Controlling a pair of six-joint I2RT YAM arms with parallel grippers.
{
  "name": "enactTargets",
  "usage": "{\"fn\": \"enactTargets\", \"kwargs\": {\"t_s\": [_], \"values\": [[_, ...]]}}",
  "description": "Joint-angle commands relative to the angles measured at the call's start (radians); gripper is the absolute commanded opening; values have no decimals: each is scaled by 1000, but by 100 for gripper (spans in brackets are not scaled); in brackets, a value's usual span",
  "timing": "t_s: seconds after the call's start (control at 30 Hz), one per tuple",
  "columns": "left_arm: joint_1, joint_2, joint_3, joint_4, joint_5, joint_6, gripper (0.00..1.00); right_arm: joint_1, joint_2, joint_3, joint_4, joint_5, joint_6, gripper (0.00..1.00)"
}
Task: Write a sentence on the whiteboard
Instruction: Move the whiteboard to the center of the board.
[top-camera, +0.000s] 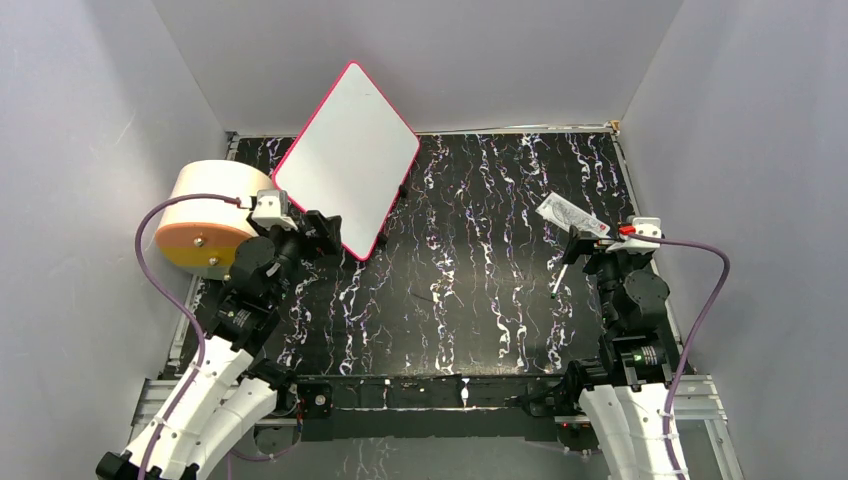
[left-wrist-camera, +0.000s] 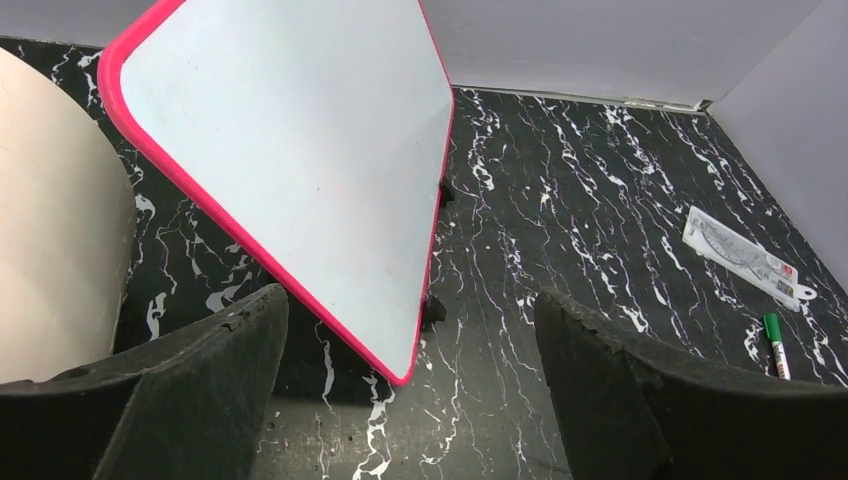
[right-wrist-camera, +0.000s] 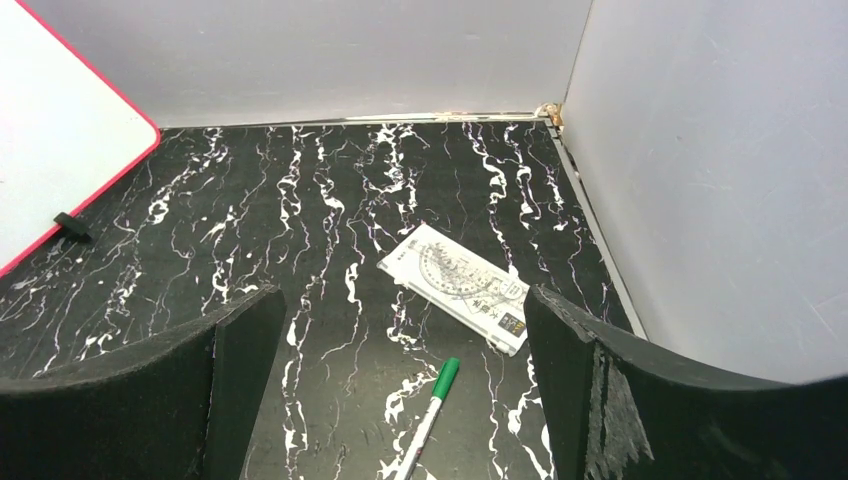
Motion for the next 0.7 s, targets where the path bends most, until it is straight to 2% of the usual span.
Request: {"fn": "enactTargets", "kwargs": {"t_s": [0.0,0.23,0.5,0.63,0.67], "values": [[7,15,43,-16,-19,5,90,3,-16,13,48,0,0,99],[7,146,143,-142,-99,-28,90,4,-18,21,31,-5,23,99],[7,266,242,-232,84,-49,90,13,-33,15,35,-10,22,99],[7,315,288,-278,116,-109,90,20,-44,11,36,-9,20,99],[7,329,300,-293,89,-136,90,21,-47,11,37,-7,19,99]]}}
